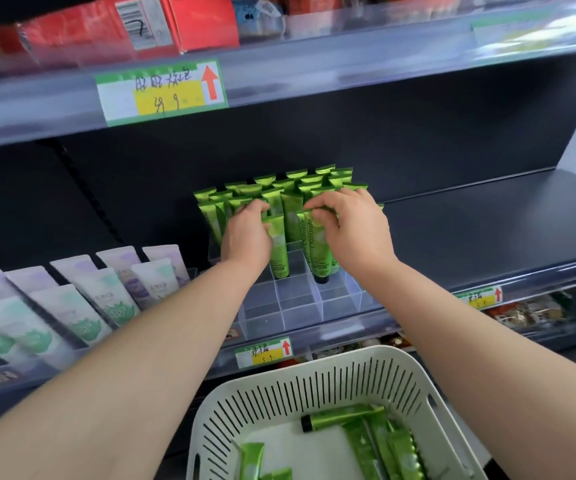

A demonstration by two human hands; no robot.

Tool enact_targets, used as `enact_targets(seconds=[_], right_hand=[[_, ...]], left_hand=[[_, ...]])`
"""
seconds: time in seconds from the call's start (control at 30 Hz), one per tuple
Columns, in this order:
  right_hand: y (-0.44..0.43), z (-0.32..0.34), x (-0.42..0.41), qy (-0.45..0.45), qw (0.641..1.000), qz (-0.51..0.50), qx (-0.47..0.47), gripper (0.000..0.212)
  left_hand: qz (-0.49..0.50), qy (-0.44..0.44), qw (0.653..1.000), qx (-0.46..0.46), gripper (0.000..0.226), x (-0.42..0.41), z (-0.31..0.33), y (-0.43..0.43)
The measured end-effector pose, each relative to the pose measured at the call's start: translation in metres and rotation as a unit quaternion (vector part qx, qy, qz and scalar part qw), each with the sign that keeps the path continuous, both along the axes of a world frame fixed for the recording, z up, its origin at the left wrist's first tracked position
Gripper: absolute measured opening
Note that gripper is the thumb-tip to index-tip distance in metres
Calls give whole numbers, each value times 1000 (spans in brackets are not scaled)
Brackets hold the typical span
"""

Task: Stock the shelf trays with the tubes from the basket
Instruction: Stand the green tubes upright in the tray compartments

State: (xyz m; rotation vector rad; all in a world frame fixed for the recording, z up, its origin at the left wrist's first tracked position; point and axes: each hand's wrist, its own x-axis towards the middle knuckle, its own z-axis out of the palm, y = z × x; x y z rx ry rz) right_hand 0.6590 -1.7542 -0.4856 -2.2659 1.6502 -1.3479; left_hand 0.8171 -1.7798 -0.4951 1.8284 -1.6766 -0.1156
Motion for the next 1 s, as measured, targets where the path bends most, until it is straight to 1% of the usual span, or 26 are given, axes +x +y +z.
enact_targets(seconds=[0.13,0.23,0.3,0.4,0.6,0.77,0.87,1.0], right_hand=[[-3,5,14,-7,1000,0,-17,18],[-7,11,27,-14,999,-5,-30,18],[-10,12,34,-2,1000,-4,-29,19],[-18,6,40,24,1000,-7,4,20],[-28,-12,40,53,994,-15,90,25],[-35,-22,41,70,991,-20,115,27],[-36,-23,42,67,992,-27,104,28],[-28,-21,41,66,997,-36,35,26]], left_hand=[[0,-5,1000,-29,45,9,2,10],[-10,-9,999,-35,41,15,-2,22],[-28,-14,999,-36,38,19,-6,29],[-38,-8,999,-28,35,27,-13,35],[-51,-11,999,-3,44,34,-22,38],[-59,-8,998,0,36,36,-22,34],[-65,-7,998,1,36,36,-22,35],[-60,-1,998,-8,35,35,-20,41]])
